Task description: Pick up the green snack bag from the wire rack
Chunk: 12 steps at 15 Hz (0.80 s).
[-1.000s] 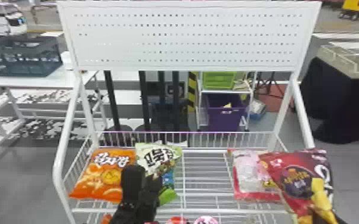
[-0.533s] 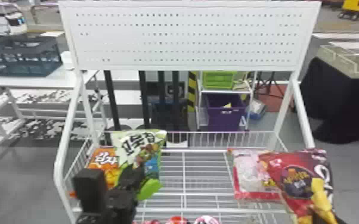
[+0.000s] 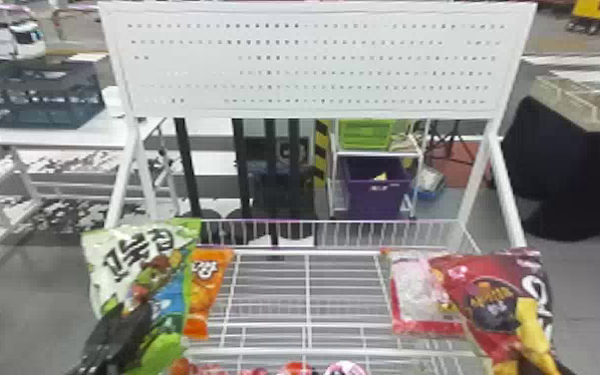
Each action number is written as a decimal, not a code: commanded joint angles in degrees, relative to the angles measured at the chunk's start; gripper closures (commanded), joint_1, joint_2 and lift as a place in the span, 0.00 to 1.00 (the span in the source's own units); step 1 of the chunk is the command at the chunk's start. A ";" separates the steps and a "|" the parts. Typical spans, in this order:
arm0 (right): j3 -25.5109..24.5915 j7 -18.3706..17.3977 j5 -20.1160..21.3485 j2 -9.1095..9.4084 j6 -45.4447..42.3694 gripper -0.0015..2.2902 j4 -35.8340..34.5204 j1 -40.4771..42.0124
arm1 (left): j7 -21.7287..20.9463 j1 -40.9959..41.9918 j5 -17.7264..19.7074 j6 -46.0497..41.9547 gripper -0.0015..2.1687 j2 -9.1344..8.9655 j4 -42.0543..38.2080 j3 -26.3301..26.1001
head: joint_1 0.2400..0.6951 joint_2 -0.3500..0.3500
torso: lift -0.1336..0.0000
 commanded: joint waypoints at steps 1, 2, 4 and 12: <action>0.09 0.00 0.01 0.00 -0.05 0.95 -0.15 0.00 | 0.03 3.61 -0.70 -7.07 0.91 -0.12 0.05 0.99 | 0.57 0.50 | 1.00; 0.09 0.00 0.01 0.00 -0.05 0.95 -0.24 0.00 | 0.12 4.23 -1.49 -8.65 0.91 -0.39 0.84 0.91 | 0.57 0.50 | 1.00; 0.18 0.00 0.10 -0.09 -0.05 0.95 -0.59 0.36 | 0.21 5.11 -2.46 -10.41 0.91 -0.56 1.63 0.91 | 0.57 0.50 | 1.00; 0.09 0.00 0.10 -0.17 -0.22 0.95 -0.94 0.62 | 0.21 6.34 -3.07 -11.46 0.91 -0.48 1.54 0.91 | 0.57 0.50 | 1.00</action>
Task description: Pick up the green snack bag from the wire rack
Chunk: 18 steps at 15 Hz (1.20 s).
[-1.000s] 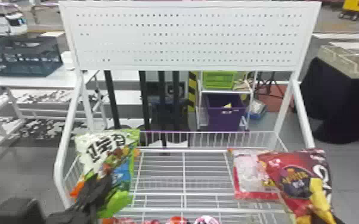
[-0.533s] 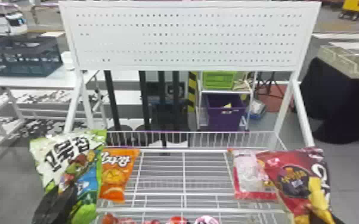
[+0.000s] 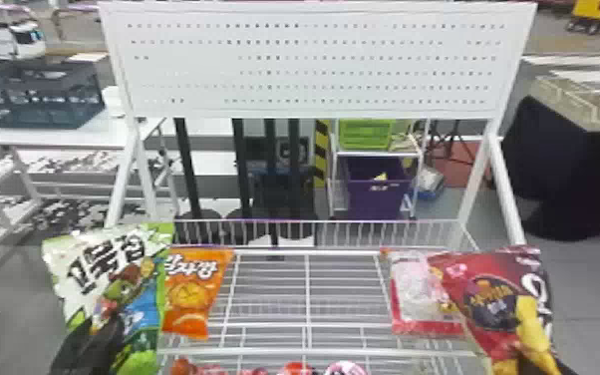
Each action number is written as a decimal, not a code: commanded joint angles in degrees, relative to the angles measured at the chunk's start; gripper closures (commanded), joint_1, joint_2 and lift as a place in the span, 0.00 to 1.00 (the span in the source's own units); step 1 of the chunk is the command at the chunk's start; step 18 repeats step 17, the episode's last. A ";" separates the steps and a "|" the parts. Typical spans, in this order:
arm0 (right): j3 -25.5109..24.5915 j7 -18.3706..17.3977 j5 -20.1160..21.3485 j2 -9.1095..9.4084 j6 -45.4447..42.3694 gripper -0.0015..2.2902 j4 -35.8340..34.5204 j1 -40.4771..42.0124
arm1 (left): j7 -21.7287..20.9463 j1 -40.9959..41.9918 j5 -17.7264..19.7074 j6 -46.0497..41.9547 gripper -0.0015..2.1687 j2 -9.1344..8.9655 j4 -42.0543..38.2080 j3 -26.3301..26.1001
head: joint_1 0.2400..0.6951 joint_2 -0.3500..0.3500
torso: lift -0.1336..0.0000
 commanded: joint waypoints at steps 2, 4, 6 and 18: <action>-0.01 0.00 0.00 0.00 -0.06 0.95 -0.07 0.01 | 0.00 0.14 -0.01 -0.01 0.91 0.02 -0.20 -0.02 | 0.57 0.50 | 1.00; -0.01 0.00 0.09 0.00 -0.23 0.95 -0.07 0.01 | 0.00 0.32 -0.19 -0.01 0.91 0.02 -0.29 -0.02 | 0.57 0.50 | 1.00; -0.01 0.00 0.00 0.00 -0.23 0.95 -0.07 0.01 | 0.00 0.49 -0.28 -0.19 0.91 0.02 -0.38 -0.02 | 0.57 0.50 | 1.00; -0.01 0.00 0.09 0.00 -0.23 0.95 -0.16 0.10 | 0.18 1.20 -0.72 -1.59 0.91 -0.06 -0.38 -0.02 | 0.57 0.50 | 1.00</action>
